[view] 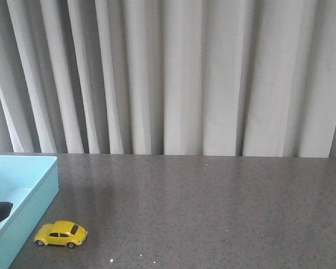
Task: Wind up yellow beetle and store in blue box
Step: 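Lower the left gripper over the yellow car and grasp it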
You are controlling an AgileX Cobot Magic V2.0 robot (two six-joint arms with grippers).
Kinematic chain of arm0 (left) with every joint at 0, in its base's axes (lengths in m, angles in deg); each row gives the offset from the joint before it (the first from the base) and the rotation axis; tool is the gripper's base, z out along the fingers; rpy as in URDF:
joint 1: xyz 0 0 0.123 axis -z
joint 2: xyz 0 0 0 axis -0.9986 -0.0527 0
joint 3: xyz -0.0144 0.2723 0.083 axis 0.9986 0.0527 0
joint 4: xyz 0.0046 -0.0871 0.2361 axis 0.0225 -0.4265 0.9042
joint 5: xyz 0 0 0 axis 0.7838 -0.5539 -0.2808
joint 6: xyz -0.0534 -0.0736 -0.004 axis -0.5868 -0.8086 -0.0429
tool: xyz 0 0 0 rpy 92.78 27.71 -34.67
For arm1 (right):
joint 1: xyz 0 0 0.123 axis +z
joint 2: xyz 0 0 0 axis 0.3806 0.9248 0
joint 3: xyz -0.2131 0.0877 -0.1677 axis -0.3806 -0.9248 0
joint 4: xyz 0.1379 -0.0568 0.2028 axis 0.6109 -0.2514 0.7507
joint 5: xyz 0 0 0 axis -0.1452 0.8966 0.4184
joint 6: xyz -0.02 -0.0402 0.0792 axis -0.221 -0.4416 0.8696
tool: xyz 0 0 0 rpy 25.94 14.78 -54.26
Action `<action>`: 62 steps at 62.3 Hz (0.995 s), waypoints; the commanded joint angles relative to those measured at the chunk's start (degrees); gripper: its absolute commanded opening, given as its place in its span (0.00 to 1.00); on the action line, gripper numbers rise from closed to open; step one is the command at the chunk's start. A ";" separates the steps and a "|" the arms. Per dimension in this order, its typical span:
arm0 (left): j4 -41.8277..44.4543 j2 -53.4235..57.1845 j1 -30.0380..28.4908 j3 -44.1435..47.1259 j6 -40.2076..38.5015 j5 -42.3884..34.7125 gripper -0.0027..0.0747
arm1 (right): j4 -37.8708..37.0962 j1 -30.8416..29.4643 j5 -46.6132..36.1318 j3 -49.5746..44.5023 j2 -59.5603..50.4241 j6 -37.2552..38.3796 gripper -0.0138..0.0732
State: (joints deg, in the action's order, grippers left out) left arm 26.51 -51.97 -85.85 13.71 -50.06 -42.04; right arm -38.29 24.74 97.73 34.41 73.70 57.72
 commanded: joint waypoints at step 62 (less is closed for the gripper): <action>-0.18 -45.39 4.31 -39.57 38.21 23.12 0.74 | -0.37 -0.05 -3.52 1.53 0.35 -0.04 0.82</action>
State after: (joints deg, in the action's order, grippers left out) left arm 27.24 -97.83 -82.24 -21.66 -12.17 -19.09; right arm -38.29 24.74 97.73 34.41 73.70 57.72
